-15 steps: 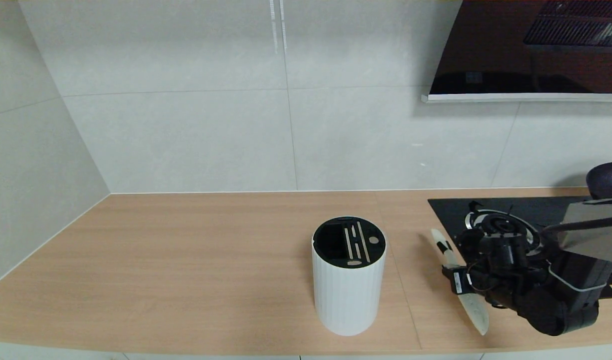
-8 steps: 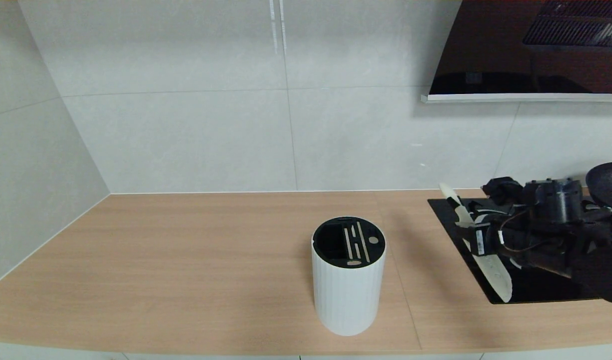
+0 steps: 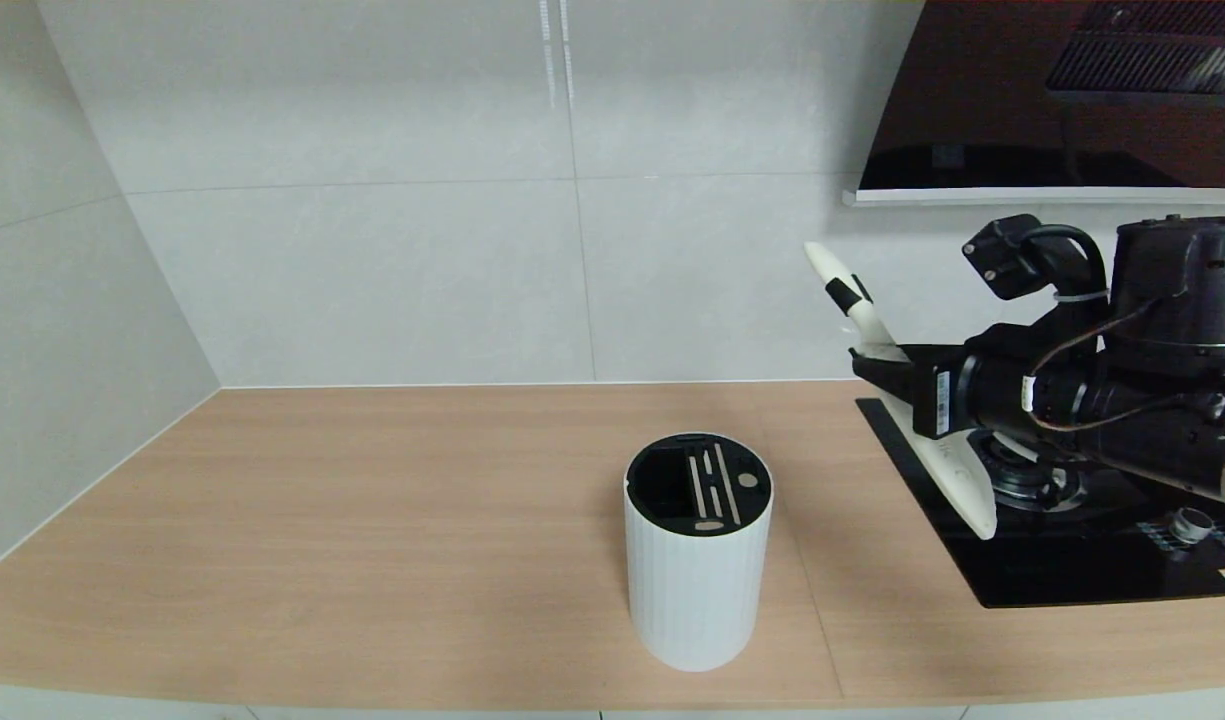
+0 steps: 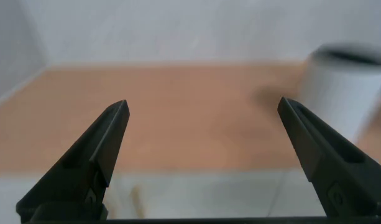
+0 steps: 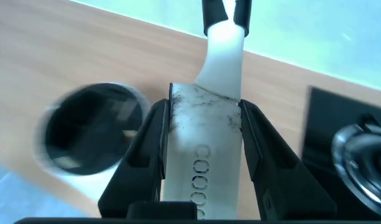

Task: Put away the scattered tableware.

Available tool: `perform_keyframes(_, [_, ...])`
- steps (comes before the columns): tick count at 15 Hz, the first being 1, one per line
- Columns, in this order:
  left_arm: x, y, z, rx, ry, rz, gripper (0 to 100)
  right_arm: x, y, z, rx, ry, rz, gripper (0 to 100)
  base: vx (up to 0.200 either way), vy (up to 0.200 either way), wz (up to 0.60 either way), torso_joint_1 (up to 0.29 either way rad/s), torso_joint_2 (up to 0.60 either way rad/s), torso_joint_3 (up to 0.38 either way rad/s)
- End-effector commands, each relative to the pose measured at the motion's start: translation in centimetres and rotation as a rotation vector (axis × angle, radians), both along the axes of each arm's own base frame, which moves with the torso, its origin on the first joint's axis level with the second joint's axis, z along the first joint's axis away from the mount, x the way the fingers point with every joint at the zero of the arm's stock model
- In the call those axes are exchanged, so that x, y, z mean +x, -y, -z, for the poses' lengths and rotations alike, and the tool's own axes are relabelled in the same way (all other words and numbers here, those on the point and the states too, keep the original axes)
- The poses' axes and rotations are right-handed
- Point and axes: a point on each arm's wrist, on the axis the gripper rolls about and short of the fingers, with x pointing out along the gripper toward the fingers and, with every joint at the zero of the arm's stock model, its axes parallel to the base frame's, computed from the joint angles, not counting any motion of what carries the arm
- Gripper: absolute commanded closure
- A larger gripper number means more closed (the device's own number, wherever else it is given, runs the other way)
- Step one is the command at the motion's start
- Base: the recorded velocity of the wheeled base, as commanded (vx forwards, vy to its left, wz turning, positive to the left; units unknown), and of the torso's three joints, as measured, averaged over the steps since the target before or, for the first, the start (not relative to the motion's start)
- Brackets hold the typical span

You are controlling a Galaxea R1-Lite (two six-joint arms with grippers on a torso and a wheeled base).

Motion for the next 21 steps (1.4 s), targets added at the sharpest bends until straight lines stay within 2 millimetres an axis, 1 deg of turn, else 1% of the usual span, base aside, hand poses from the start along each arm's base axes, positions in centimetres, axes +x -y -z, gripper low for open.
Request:
perform_keyframes(1, [3.2, 0.5, -8.2, -0.037, -0.145, 0.209, 0, -1.0, -0.7, -0.8, 0.007, 0.032, -0.041, 100, 0.000, 0.000, 0.00, 0.000, 0.00, 0.000])
perform_keyframes(2, [5.3, 0.6, -9.9, -0.061, -0.204, 0.257, 0, -1.4, -1.3, -1.0, 0.006, 0.039, -0.065, 100, 0.000, 0.000, 0.00, 0.000, 0.00, 0.000])
perform_keyframes(3, [8.4, 0.7, -11.6, -0.097, -0.286, 0.310, 0, -2.1, -1.9, -0.7, 0.004, 0.028, -0.097, 100, 0.000, 0.000, 0.00, 0.000, 0.00, 0.000])
perform_keyframes(4, [11.6, 0.8, -12.5, -0.158, -0.359, 0.330, 0, -2.6, -2.9, -0.2, -0.004, 0.014, -0.132, 100, 0.000, 0.000, 0.00, 0.000, 0.00, 0.000])
perform_keyframes(5, [14.5, 1.1, -12.6, -0.209, -0.401, 0.344, 0, -3.2, -4.0, 0.3, -0.015, -0.004, -0.163, 100, 0.000, 0.000, 0.00, 0.000, 0.00, 0.000])
perform_keyframes(6, [17.4, 1.5, -11.9, -0.228, -0.430, 0.363, 0, -3.4, -5.0, 1.0, -0.013, -0.031, -0.167, 100, 0.000, 0.000, 0.00, 0.000, 0.00, 0.000])
perform_keyframes(7, [19.7, 1.9, -10.4, -0.227, -0.471, 0.376, 0, -3.6, -5.8, 1.5, -0.003, -0.055, -0.161, 100, 0.000, 0.000, 0.00, 0.000, 0.00, 0.000])
perform_keyframes(8, [22.5, 2.7, -8.6, -0.211, -0.485, 0.398, 0, -4.3, -6.9, 1.9, 0.017, -0.082, -0.184, 100, 0.000, 0.000, 0.00, 0.000, 0.00, 0.000])
perform_keyframes(9, [23.8, 3.7, -7.9, -0.214, -0.464, 0.438, 0, -4.9, -7.5, 2.1, 0.037, -0.103, -0.203, 100, 0.000, 0.000, 0.00, 0.000, 0.00, 0.000])
perform_keyframes(10, [24.2, 4.0, -7.8, -0.223, -0.456, 0.449, 0, -5.1, -7.7, 2.2, 0.040, -0.108, -0.212, 100, 0.000, 0.000, 0.00, 0.000, 0.00, 0.000])
perform_keyframes(11, [25.8, 6.5, -8.0, -0.340, -0.443, 0.546, 0, -5.4, -8.1, 2.1, 0.049, -0.112, -0.225, 100, 0.000, 0.000, 0.00, 0.000, 0.00, 0.000])
perform_keyframes(12, [26.4, 8.5, -8.5, -0.441, -0.445, 0.625, 0, -5.6, -8.4, 2.2, 0.048, -0.116, -0.235, 100, 0.000, 0.000, 0.00, 0.000, 0.00, 0.000])
perform_keyframes(13, [26.8, 10.6, -8.9, -0.552, -0.443, 0.695, 0, -5.5, -8.6, 2.3, 0.050, -0.119, -0.232, 100, 0.000, 0.000, 0.00, 0.000, 0.00, 0.000])
perform_keyframes(14, [26.8, 12.4, -9.2, -0.637, -0.435, 0.752, 0, -5.4, -8.8, 2.4, 0.061, -0.130, -0.226, 100, 0.000, 0.000, 0.00, 0.000, 0.00, 0.000])
perform_keyframes(15, [26.7, 13.2, -9.2, -0.668, -0.428, 0.776, 0, -5.3, -8.9, 2.6, 0.063, -0.134, -0.222, 100, 0.000, 0.000, 0.00, 0.000, 0.00, 0.000])
perform_keyframes(16, [26.9, 14.3, -8.8, -0.677, -0.428, 0.801, 0, -5.2, -9.1, 2.5, 0.069, -0.134, -0.214, 100, 0.000, 0.000, 0.00, 0.000, 0.00, 0.000])
perform_keyframes(17, [27.3, 15.0, -8.2, -0.664, -0.438, 0.805, 0, -5.4, -9.3, 2.4, 0.074, -0.134, -0.221, 100, 0.000, 0.000, 0.00, 0.000, 0.00, 0.000])
perform_keyframes(18, [28.1, 16.4, -7.1, -0.617, -0.456, 0.802, 0, -5.4, -9.3, 1.9, 0.113, -0.130, -0.207, 100, 0.000, 0.000, 0.00, 0.000, 0.00, 0.000])
perform_keyframes(20, [28.7, 17.9, -6.8, -0.604, -0.424, 0.760, 0, -5.4, -9.4, 1.8, 0.123, -0.123, -0.205, 100, 0.000, 0.000, 0.00, 0.000, 0.00, 0.000])
perform_keyframes(21, [28.5, 19.6, -6.2, -0.607, -0.393, 0.778, 0, -5.7, -9.7, 1.9, 0.120, -0.125, -0.214, 100, 0.000, 0.000, 0.00, 0.000, 0.00, 0.000])
